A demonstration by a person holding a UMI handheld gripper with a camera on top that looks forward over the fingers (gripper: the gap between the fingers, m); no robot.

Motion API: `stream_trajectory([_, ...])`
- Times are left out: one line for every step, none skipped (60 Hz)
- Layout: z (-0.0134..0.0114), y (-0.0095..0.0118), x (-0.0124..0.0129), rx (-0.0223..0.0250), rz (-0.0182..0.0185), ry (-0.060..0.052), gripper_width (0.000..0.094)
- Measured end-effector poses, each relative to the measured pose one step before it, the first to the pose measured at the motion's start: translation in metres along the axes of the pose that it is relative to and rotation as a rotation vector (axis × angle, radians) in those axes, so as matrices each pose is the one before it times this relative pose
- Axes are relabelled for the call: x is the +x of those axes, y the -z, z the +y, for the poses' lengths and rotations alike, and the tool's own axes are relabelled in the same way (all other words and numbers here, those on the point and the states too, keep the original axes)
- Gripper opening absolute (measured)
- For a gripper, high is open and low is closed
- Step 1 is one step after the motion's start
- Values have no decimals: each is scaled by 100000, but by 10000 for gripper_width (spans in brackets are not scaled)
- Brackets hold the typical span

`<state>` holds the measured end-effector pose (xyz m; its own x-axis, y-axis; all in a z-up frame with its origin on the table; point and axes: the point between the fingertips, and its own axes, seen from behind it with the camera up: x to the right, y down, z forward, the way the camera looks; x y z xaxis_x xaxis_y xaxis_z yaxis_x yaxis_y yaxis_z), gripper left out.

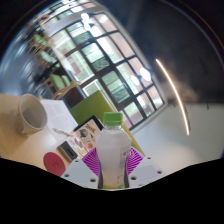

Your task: Pour water

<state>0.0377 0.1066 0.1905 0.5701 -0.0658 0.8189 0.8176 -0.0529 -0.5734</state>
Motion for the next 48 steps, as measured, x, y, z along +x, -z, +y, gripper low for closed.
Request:
stream_trajectory([-906,538,85,547,-1678,5940,283])
stream_trajectory([-673,276,135,345,-539,5857,283])
stream_trajectory([-817,-124,-630,38,828,5986,283])
stream_trajectory([-353,-987,-732,480,525,5966,283])
stream_trajectory([-650,-294,-577,-78,259,6916,282])
stream_trajectory([-527,-131,-413,-47,-71,7096,283])
stream_trajectory([-742,722,78,-482,-22,7244,283])
stream_trajectory([-265,-1030,-582,401,968,5840,281])
stream_trajectory([-623,745,272,-492,444,6520,282])
stream_trajectory([25,371,467,449,5,6037,283])
stream_trajectory([-806,-1137,-899,199,1263,5642,283])
stream_trajectory([-499,-40,-147,203,634,5834,283])
stream_trajectory([-395,-44,-148,-69,585,5822,283])
stream_trajectory([-346,6,-78,-68,580,5666,283])
stream_trajectory([-245,1052,528,188,230,5775,286])
stream_trajectory([-398,49,-24,380,559,5513,285])
stream_trajectory([-331,23,34,262,645,5317,283])
stream_trajectory([207,763,590,396,276,5074,284])
stream_trajectory([-656,-100,63,296,1113,4450,284])
stream_trajectory([-36,-1570,-433,779,907,3765,284])
stream_trajectory([-236,-7,89,162,923,3671,283])
stream_trajectory([-389,1575,678,-540,761,3523,284])
stream_trajectory([-179,19,78,-24,428,2479,285])
stream_trajectory([-191,23,27,201,385,1751,284])
stream_trajectory([-151,-4,-26,224,158,1113,284])
stream_trajectory([2,-381,-272,251,-61,617,284])
stream_trajectory([35,1438,417,244,-811,630,284])
stream_trajectory([-180,108,-54,112,-523,174,285])
stream_trajectory([380,-2679,-885,817,-475,-149,285])
stream_trajectory([-111,3,-45,-64,-318,5,285])
stream_trajectory([-65,9,-69,-83,-239,6,286])
stream_trajectory([-67,4,-43,3,-137,136,286])
stream_trajectory([-52,7,-54,33,16,305,285])
stream_trajectory([-46,70,-44,86,49,358,285])
stream_trajectory([-48,119,-47,92,13,359,285])
stream_trajectory([163,1259,127,138,-30,308,285])
stream_trajectory([49,-1515,-530,22,84,-181,285])
stream_trajectory([33,-35,-53,-87,-276,-505,286])
stream_trajectory([87,-10,-29,-193,-353,-812,285])
stream_trajectory([72,-28,-35,-177,-270,-1258,285])
stream_trajectory([126,-125,6,-173,-74,-1789,285])
stream_trajectory([-300,2419,708,-933,301,-2480,285])
stream_trajectory([635,-2715,-922,805,-2,-2784,286])
stream_trajectory([143,-358,291,-124,103,-3963,285])
stream_trajectory([275,-215,293,-306,256,-5608,285])
stream_trajectory([355,-267,272,-598,373,-6961,286])
stream_trajectory([-240,2024,1271,-1650,619,-8530,286])
stream_trajectory([426,-362,336,-764,315,-9322,287])
